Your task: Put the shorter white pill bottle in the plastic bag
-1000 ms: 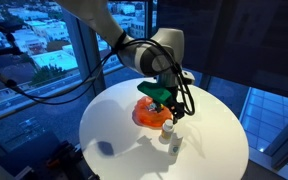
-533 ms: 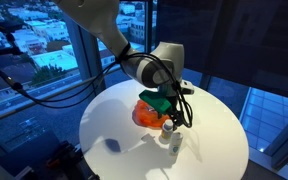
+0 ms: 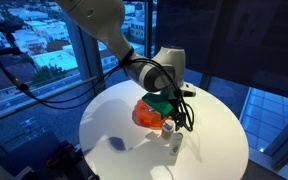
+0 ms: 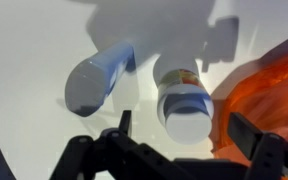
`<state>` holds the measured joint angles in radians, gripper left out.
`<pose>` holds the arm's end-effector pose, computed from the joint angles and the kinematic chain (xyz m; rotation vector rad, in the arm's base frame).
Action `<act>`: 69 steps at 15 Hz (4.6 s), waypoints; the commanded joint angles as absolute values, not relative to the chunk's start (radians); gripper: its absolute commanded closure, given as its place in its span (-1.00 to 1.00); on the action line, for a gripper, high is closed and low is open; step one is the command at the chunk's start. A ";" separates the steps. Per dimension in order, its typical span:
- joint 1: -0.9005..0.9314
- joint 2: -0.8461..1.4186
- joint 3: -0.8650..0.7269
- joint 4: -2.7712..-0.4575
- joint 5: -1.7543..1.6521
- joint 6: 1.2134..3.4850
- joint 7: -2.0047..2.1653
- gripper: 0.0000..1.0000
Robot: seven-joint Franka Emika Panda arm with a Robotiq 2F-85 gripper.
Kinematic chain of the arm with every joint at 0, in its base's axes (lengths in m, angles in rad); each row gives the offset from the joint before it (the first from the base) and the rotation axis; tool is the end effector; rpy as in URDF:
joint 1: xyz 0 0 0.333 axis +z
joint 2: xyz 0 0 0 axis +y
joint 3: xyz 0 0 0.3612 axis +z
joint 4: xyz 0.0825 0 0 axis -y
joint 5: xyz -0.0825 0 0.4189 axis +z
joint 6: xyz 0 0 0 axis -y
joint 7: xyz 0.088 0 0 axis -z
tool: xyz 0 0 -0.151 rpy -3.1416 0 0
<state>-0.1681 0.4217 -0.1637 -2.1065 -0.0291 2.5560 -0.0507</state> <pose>0.5903 -0.2046 0.1887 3.0315 -0.3684 0.0248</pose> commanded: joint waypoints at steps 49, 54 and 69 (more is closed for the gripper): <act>-0.068 0.327 -0.009 -2.066 0.016 2.501 -0.151 0.63; -0.079 0.341 -0.020 -2.092 0.011 2.505 -0.145 0.63; -0.073 0.371 -0.062 -2.121 -0.032 2.516 -0.105 -0.69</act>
